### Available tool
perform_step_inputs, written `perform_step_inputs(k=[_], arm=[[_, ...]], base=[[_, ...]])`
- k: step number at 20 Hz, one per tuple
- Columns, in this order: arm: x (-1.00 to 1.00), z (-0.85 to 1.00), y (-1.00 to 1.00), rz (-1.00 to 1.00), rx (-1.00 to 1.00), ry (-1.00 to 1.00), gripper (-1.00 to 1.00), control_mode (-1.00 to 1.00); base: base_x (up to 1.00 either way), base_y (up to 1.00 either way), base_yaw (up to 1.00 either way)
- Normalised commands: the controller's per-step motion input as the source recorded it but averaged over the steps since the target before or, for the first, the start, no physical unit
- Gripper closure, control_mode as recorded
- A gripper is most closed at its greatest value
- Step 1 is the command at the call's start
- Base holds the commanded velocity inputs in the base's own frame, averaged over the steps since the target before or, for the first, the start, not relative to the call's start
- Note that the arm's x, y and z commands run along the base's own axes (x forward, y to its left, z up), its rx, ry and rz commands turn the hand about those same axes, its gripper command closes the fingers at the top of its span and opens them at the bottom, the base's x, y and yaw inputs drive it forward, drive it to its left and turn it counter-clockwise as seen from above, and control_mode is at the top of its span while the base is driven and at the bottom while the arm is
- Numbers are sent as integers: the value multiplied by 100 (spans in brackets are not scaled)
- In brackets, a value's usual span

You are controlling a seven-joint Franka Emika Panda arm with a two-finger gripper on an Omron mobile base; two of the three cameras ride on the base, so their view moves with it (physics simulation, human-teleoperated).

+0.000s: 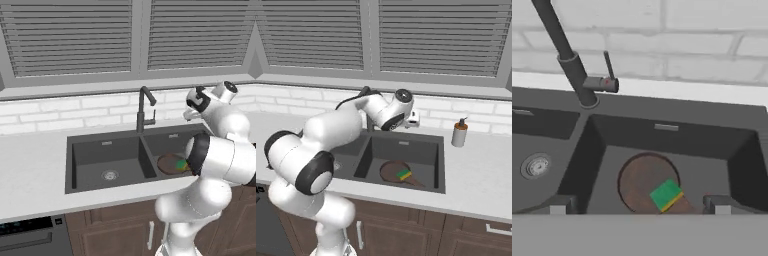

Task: Pick the pan and sponge and place them into the sink. Then turn on the water.

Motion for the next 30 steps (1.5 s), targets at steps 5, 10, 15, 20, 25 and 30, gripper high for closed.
perform_step_inputs(k=[5, 10, 15, 20, 25, 30], arm=[[-5, 19, 15, 5, -6, -56, -100, -100], [-1, 0, 6, 0, 3, -40, -100, -100], [0, 1, 2, 1, 8, -17, -100, -100], [0, 2, 1, 0, 0, -22, -100, -100], [20, -1, 34, 0, -3, -4, -100, -100], [38, -1, 25, 3, -1, 0, -100, -100]], base=[[0, 0, 0], [0, 0, 0], [0, 0, 0], [0, 0, 0], [0, 0, 0], [0, 0, 0]])
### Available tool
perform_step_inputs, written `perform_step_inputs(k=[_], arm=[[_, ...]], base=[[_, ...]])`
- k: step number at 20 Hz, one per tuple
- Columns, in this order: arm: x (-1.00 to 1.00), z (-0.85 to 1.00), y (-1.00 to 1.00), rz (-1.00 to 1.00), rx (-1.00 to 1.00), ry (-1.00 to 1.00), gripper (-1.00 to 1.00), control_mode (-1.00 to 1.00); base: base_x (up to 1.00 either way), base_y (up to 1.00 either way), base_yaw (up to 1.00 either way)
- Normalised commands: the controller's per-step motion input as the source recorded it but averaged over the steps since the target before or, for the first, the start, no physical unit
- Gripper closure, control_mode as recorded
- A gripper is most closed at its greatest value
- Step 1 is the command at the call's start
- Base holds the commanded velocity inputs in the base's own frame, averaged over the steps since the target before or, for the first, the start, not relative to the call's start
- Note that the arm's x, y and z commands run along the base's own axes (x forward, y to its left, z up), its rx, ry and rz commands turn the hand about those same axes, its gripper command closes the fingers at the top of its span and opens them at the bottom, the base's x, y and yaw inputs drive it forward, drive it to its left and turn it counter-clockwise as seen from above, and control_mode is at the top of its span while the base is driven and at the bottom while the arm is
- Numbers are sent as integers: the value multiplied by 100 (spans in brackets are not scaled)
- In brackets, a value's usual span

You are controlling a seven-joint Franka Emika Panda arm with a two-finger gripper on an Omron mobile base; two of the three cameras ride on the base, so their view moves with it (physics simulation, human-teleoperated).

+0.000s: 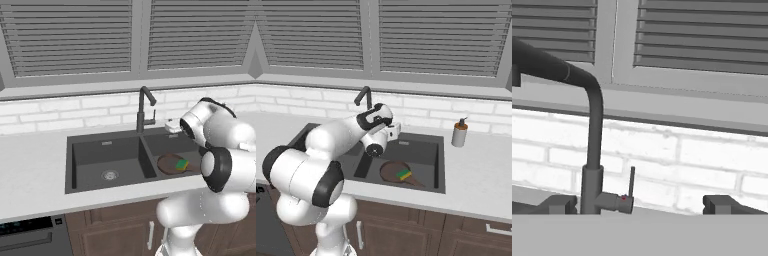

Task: Pick the pan and sponge and place them into the sink. Then turn on the water.

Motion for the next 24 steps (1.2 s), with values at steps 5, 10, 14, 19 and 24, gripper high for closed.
perform_step_inputs(k=[5, 10, 14, 19, 24], arm=[[26, 0, 0, 8, 0, 0, -100, -100], [14, 0, 0, 9, 0, -1, -100, -100], [11, 0, 0, 9, 1, -1, -100, -100], [6, 0, 0, 10, 8, 0, -100, -100], [7, 0, 0, 8, 5, 0, -100, -100]], base=[[0, 0, 0], [0, 0, 0], [0, 0, 0], [0, 0, 0], [0, 0, 0]])
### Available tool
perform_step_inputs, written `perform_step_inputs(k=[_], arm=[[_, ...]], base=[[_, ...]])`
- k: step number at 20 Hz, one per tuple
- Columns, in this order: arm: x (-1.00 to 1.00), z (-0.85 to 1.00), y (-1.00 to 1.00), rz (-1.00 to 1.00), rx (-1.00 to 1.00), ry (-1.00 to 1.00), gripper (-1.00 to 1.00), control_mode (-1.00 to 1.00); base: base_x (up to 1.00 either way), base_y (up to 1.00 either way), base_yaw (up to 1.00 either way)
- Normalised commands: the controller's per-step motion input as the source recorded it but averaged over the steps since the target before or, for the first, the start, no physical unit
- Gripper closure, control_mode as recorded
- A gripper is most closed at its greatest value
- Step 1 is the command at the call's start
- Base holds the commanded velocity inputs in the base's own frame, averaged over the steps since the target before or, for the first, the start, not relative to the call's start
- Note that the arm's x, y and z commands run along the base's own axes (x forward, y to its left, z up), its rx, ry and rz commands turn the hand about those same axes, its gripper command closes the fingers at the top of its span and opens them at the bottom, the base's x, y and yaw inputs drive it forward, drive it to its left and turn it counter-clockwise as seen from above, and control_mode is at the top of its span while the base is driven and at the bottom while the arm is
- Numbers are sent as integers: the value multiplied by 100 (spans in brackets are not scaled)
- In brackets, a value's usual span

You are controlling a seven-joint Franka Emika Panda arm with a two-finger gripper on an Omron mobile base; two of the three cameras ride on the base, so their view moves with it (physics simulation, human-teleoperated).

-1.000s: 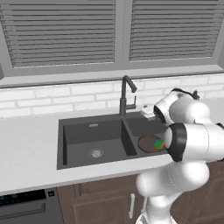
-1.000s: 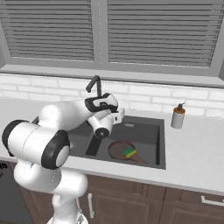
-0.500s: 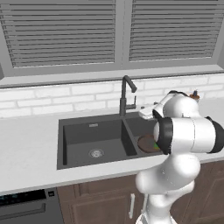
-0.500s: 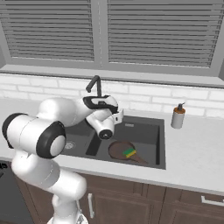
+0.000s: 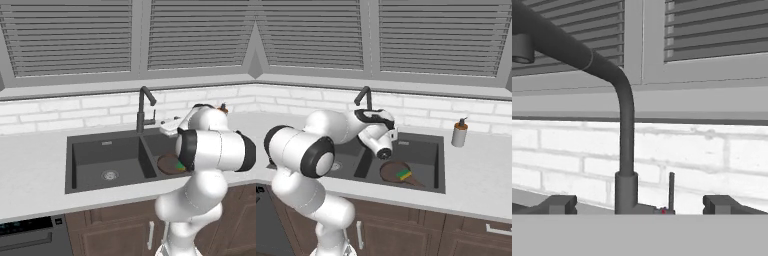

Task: Pick the pan and sponge and place them into the sink. Then turn on the water.

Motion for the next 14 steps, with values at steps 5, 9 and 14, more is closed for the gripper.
perform_step_inputs(k=[5, 9, 14], arm=[[21, 0, 8, 0, 0, 0, -100, -100], [39, 0, 3, 0, 0, 2, -100, -100], [25, 0, 1, 2, 0, 0, -100, -100]], base=[[0, 0, 0], [0, 0, 0], [0, 0, 0]])
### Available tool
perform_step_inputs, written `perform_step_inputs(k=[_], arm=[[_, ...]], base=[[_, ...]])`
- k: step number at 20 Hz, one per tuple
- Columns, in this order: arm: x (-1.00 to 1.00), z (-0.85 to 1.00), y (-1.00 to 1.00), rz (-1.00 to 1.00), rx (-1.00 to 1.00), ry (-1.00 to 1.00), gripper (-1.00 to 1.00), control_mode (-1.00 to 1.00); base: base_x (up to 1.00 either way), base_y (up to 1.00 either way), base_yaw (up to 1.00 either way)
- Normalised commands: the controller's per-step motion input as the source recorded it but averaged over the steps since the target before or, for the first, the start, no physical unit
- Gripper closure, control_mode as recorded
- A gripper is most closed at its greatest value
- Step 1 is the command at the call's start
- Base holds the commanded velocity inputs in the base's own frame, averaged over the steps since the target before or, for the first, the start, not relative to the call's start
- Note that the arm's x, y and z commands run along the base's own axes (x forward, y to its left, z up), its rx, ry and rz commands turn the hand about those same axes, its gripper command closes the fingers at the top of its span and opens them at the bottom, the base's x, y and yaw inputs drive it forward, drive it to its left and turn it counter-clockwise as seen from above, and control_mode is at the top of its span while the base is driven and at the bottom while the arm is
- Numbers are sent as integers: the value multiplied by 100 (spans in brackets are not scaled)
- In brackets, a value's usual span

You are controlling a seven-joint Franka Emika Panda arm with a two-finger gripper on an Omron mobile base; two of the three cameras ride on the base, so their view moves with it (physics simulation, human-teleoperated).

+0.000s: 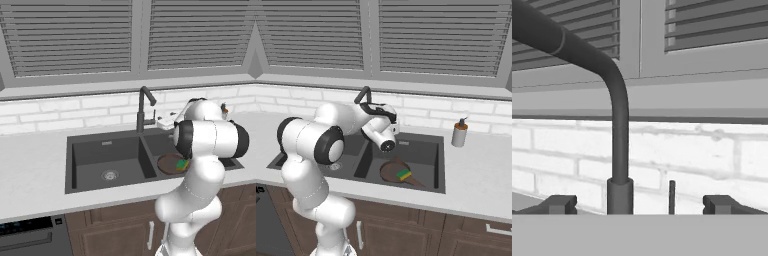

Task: Pick the pan and sponge and place them into the sink. Then turn on the water.

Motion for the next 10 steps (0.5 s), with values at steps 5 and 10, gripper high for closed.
perform_step_inputs(k=[5, 10], arm=[[19, 0, 0, 7, 1, 0, -100, -100], [30, -3, 0, 5, 0, 0, -100, -100]], base=[[0, 0, 0], [0, 0, 0]])
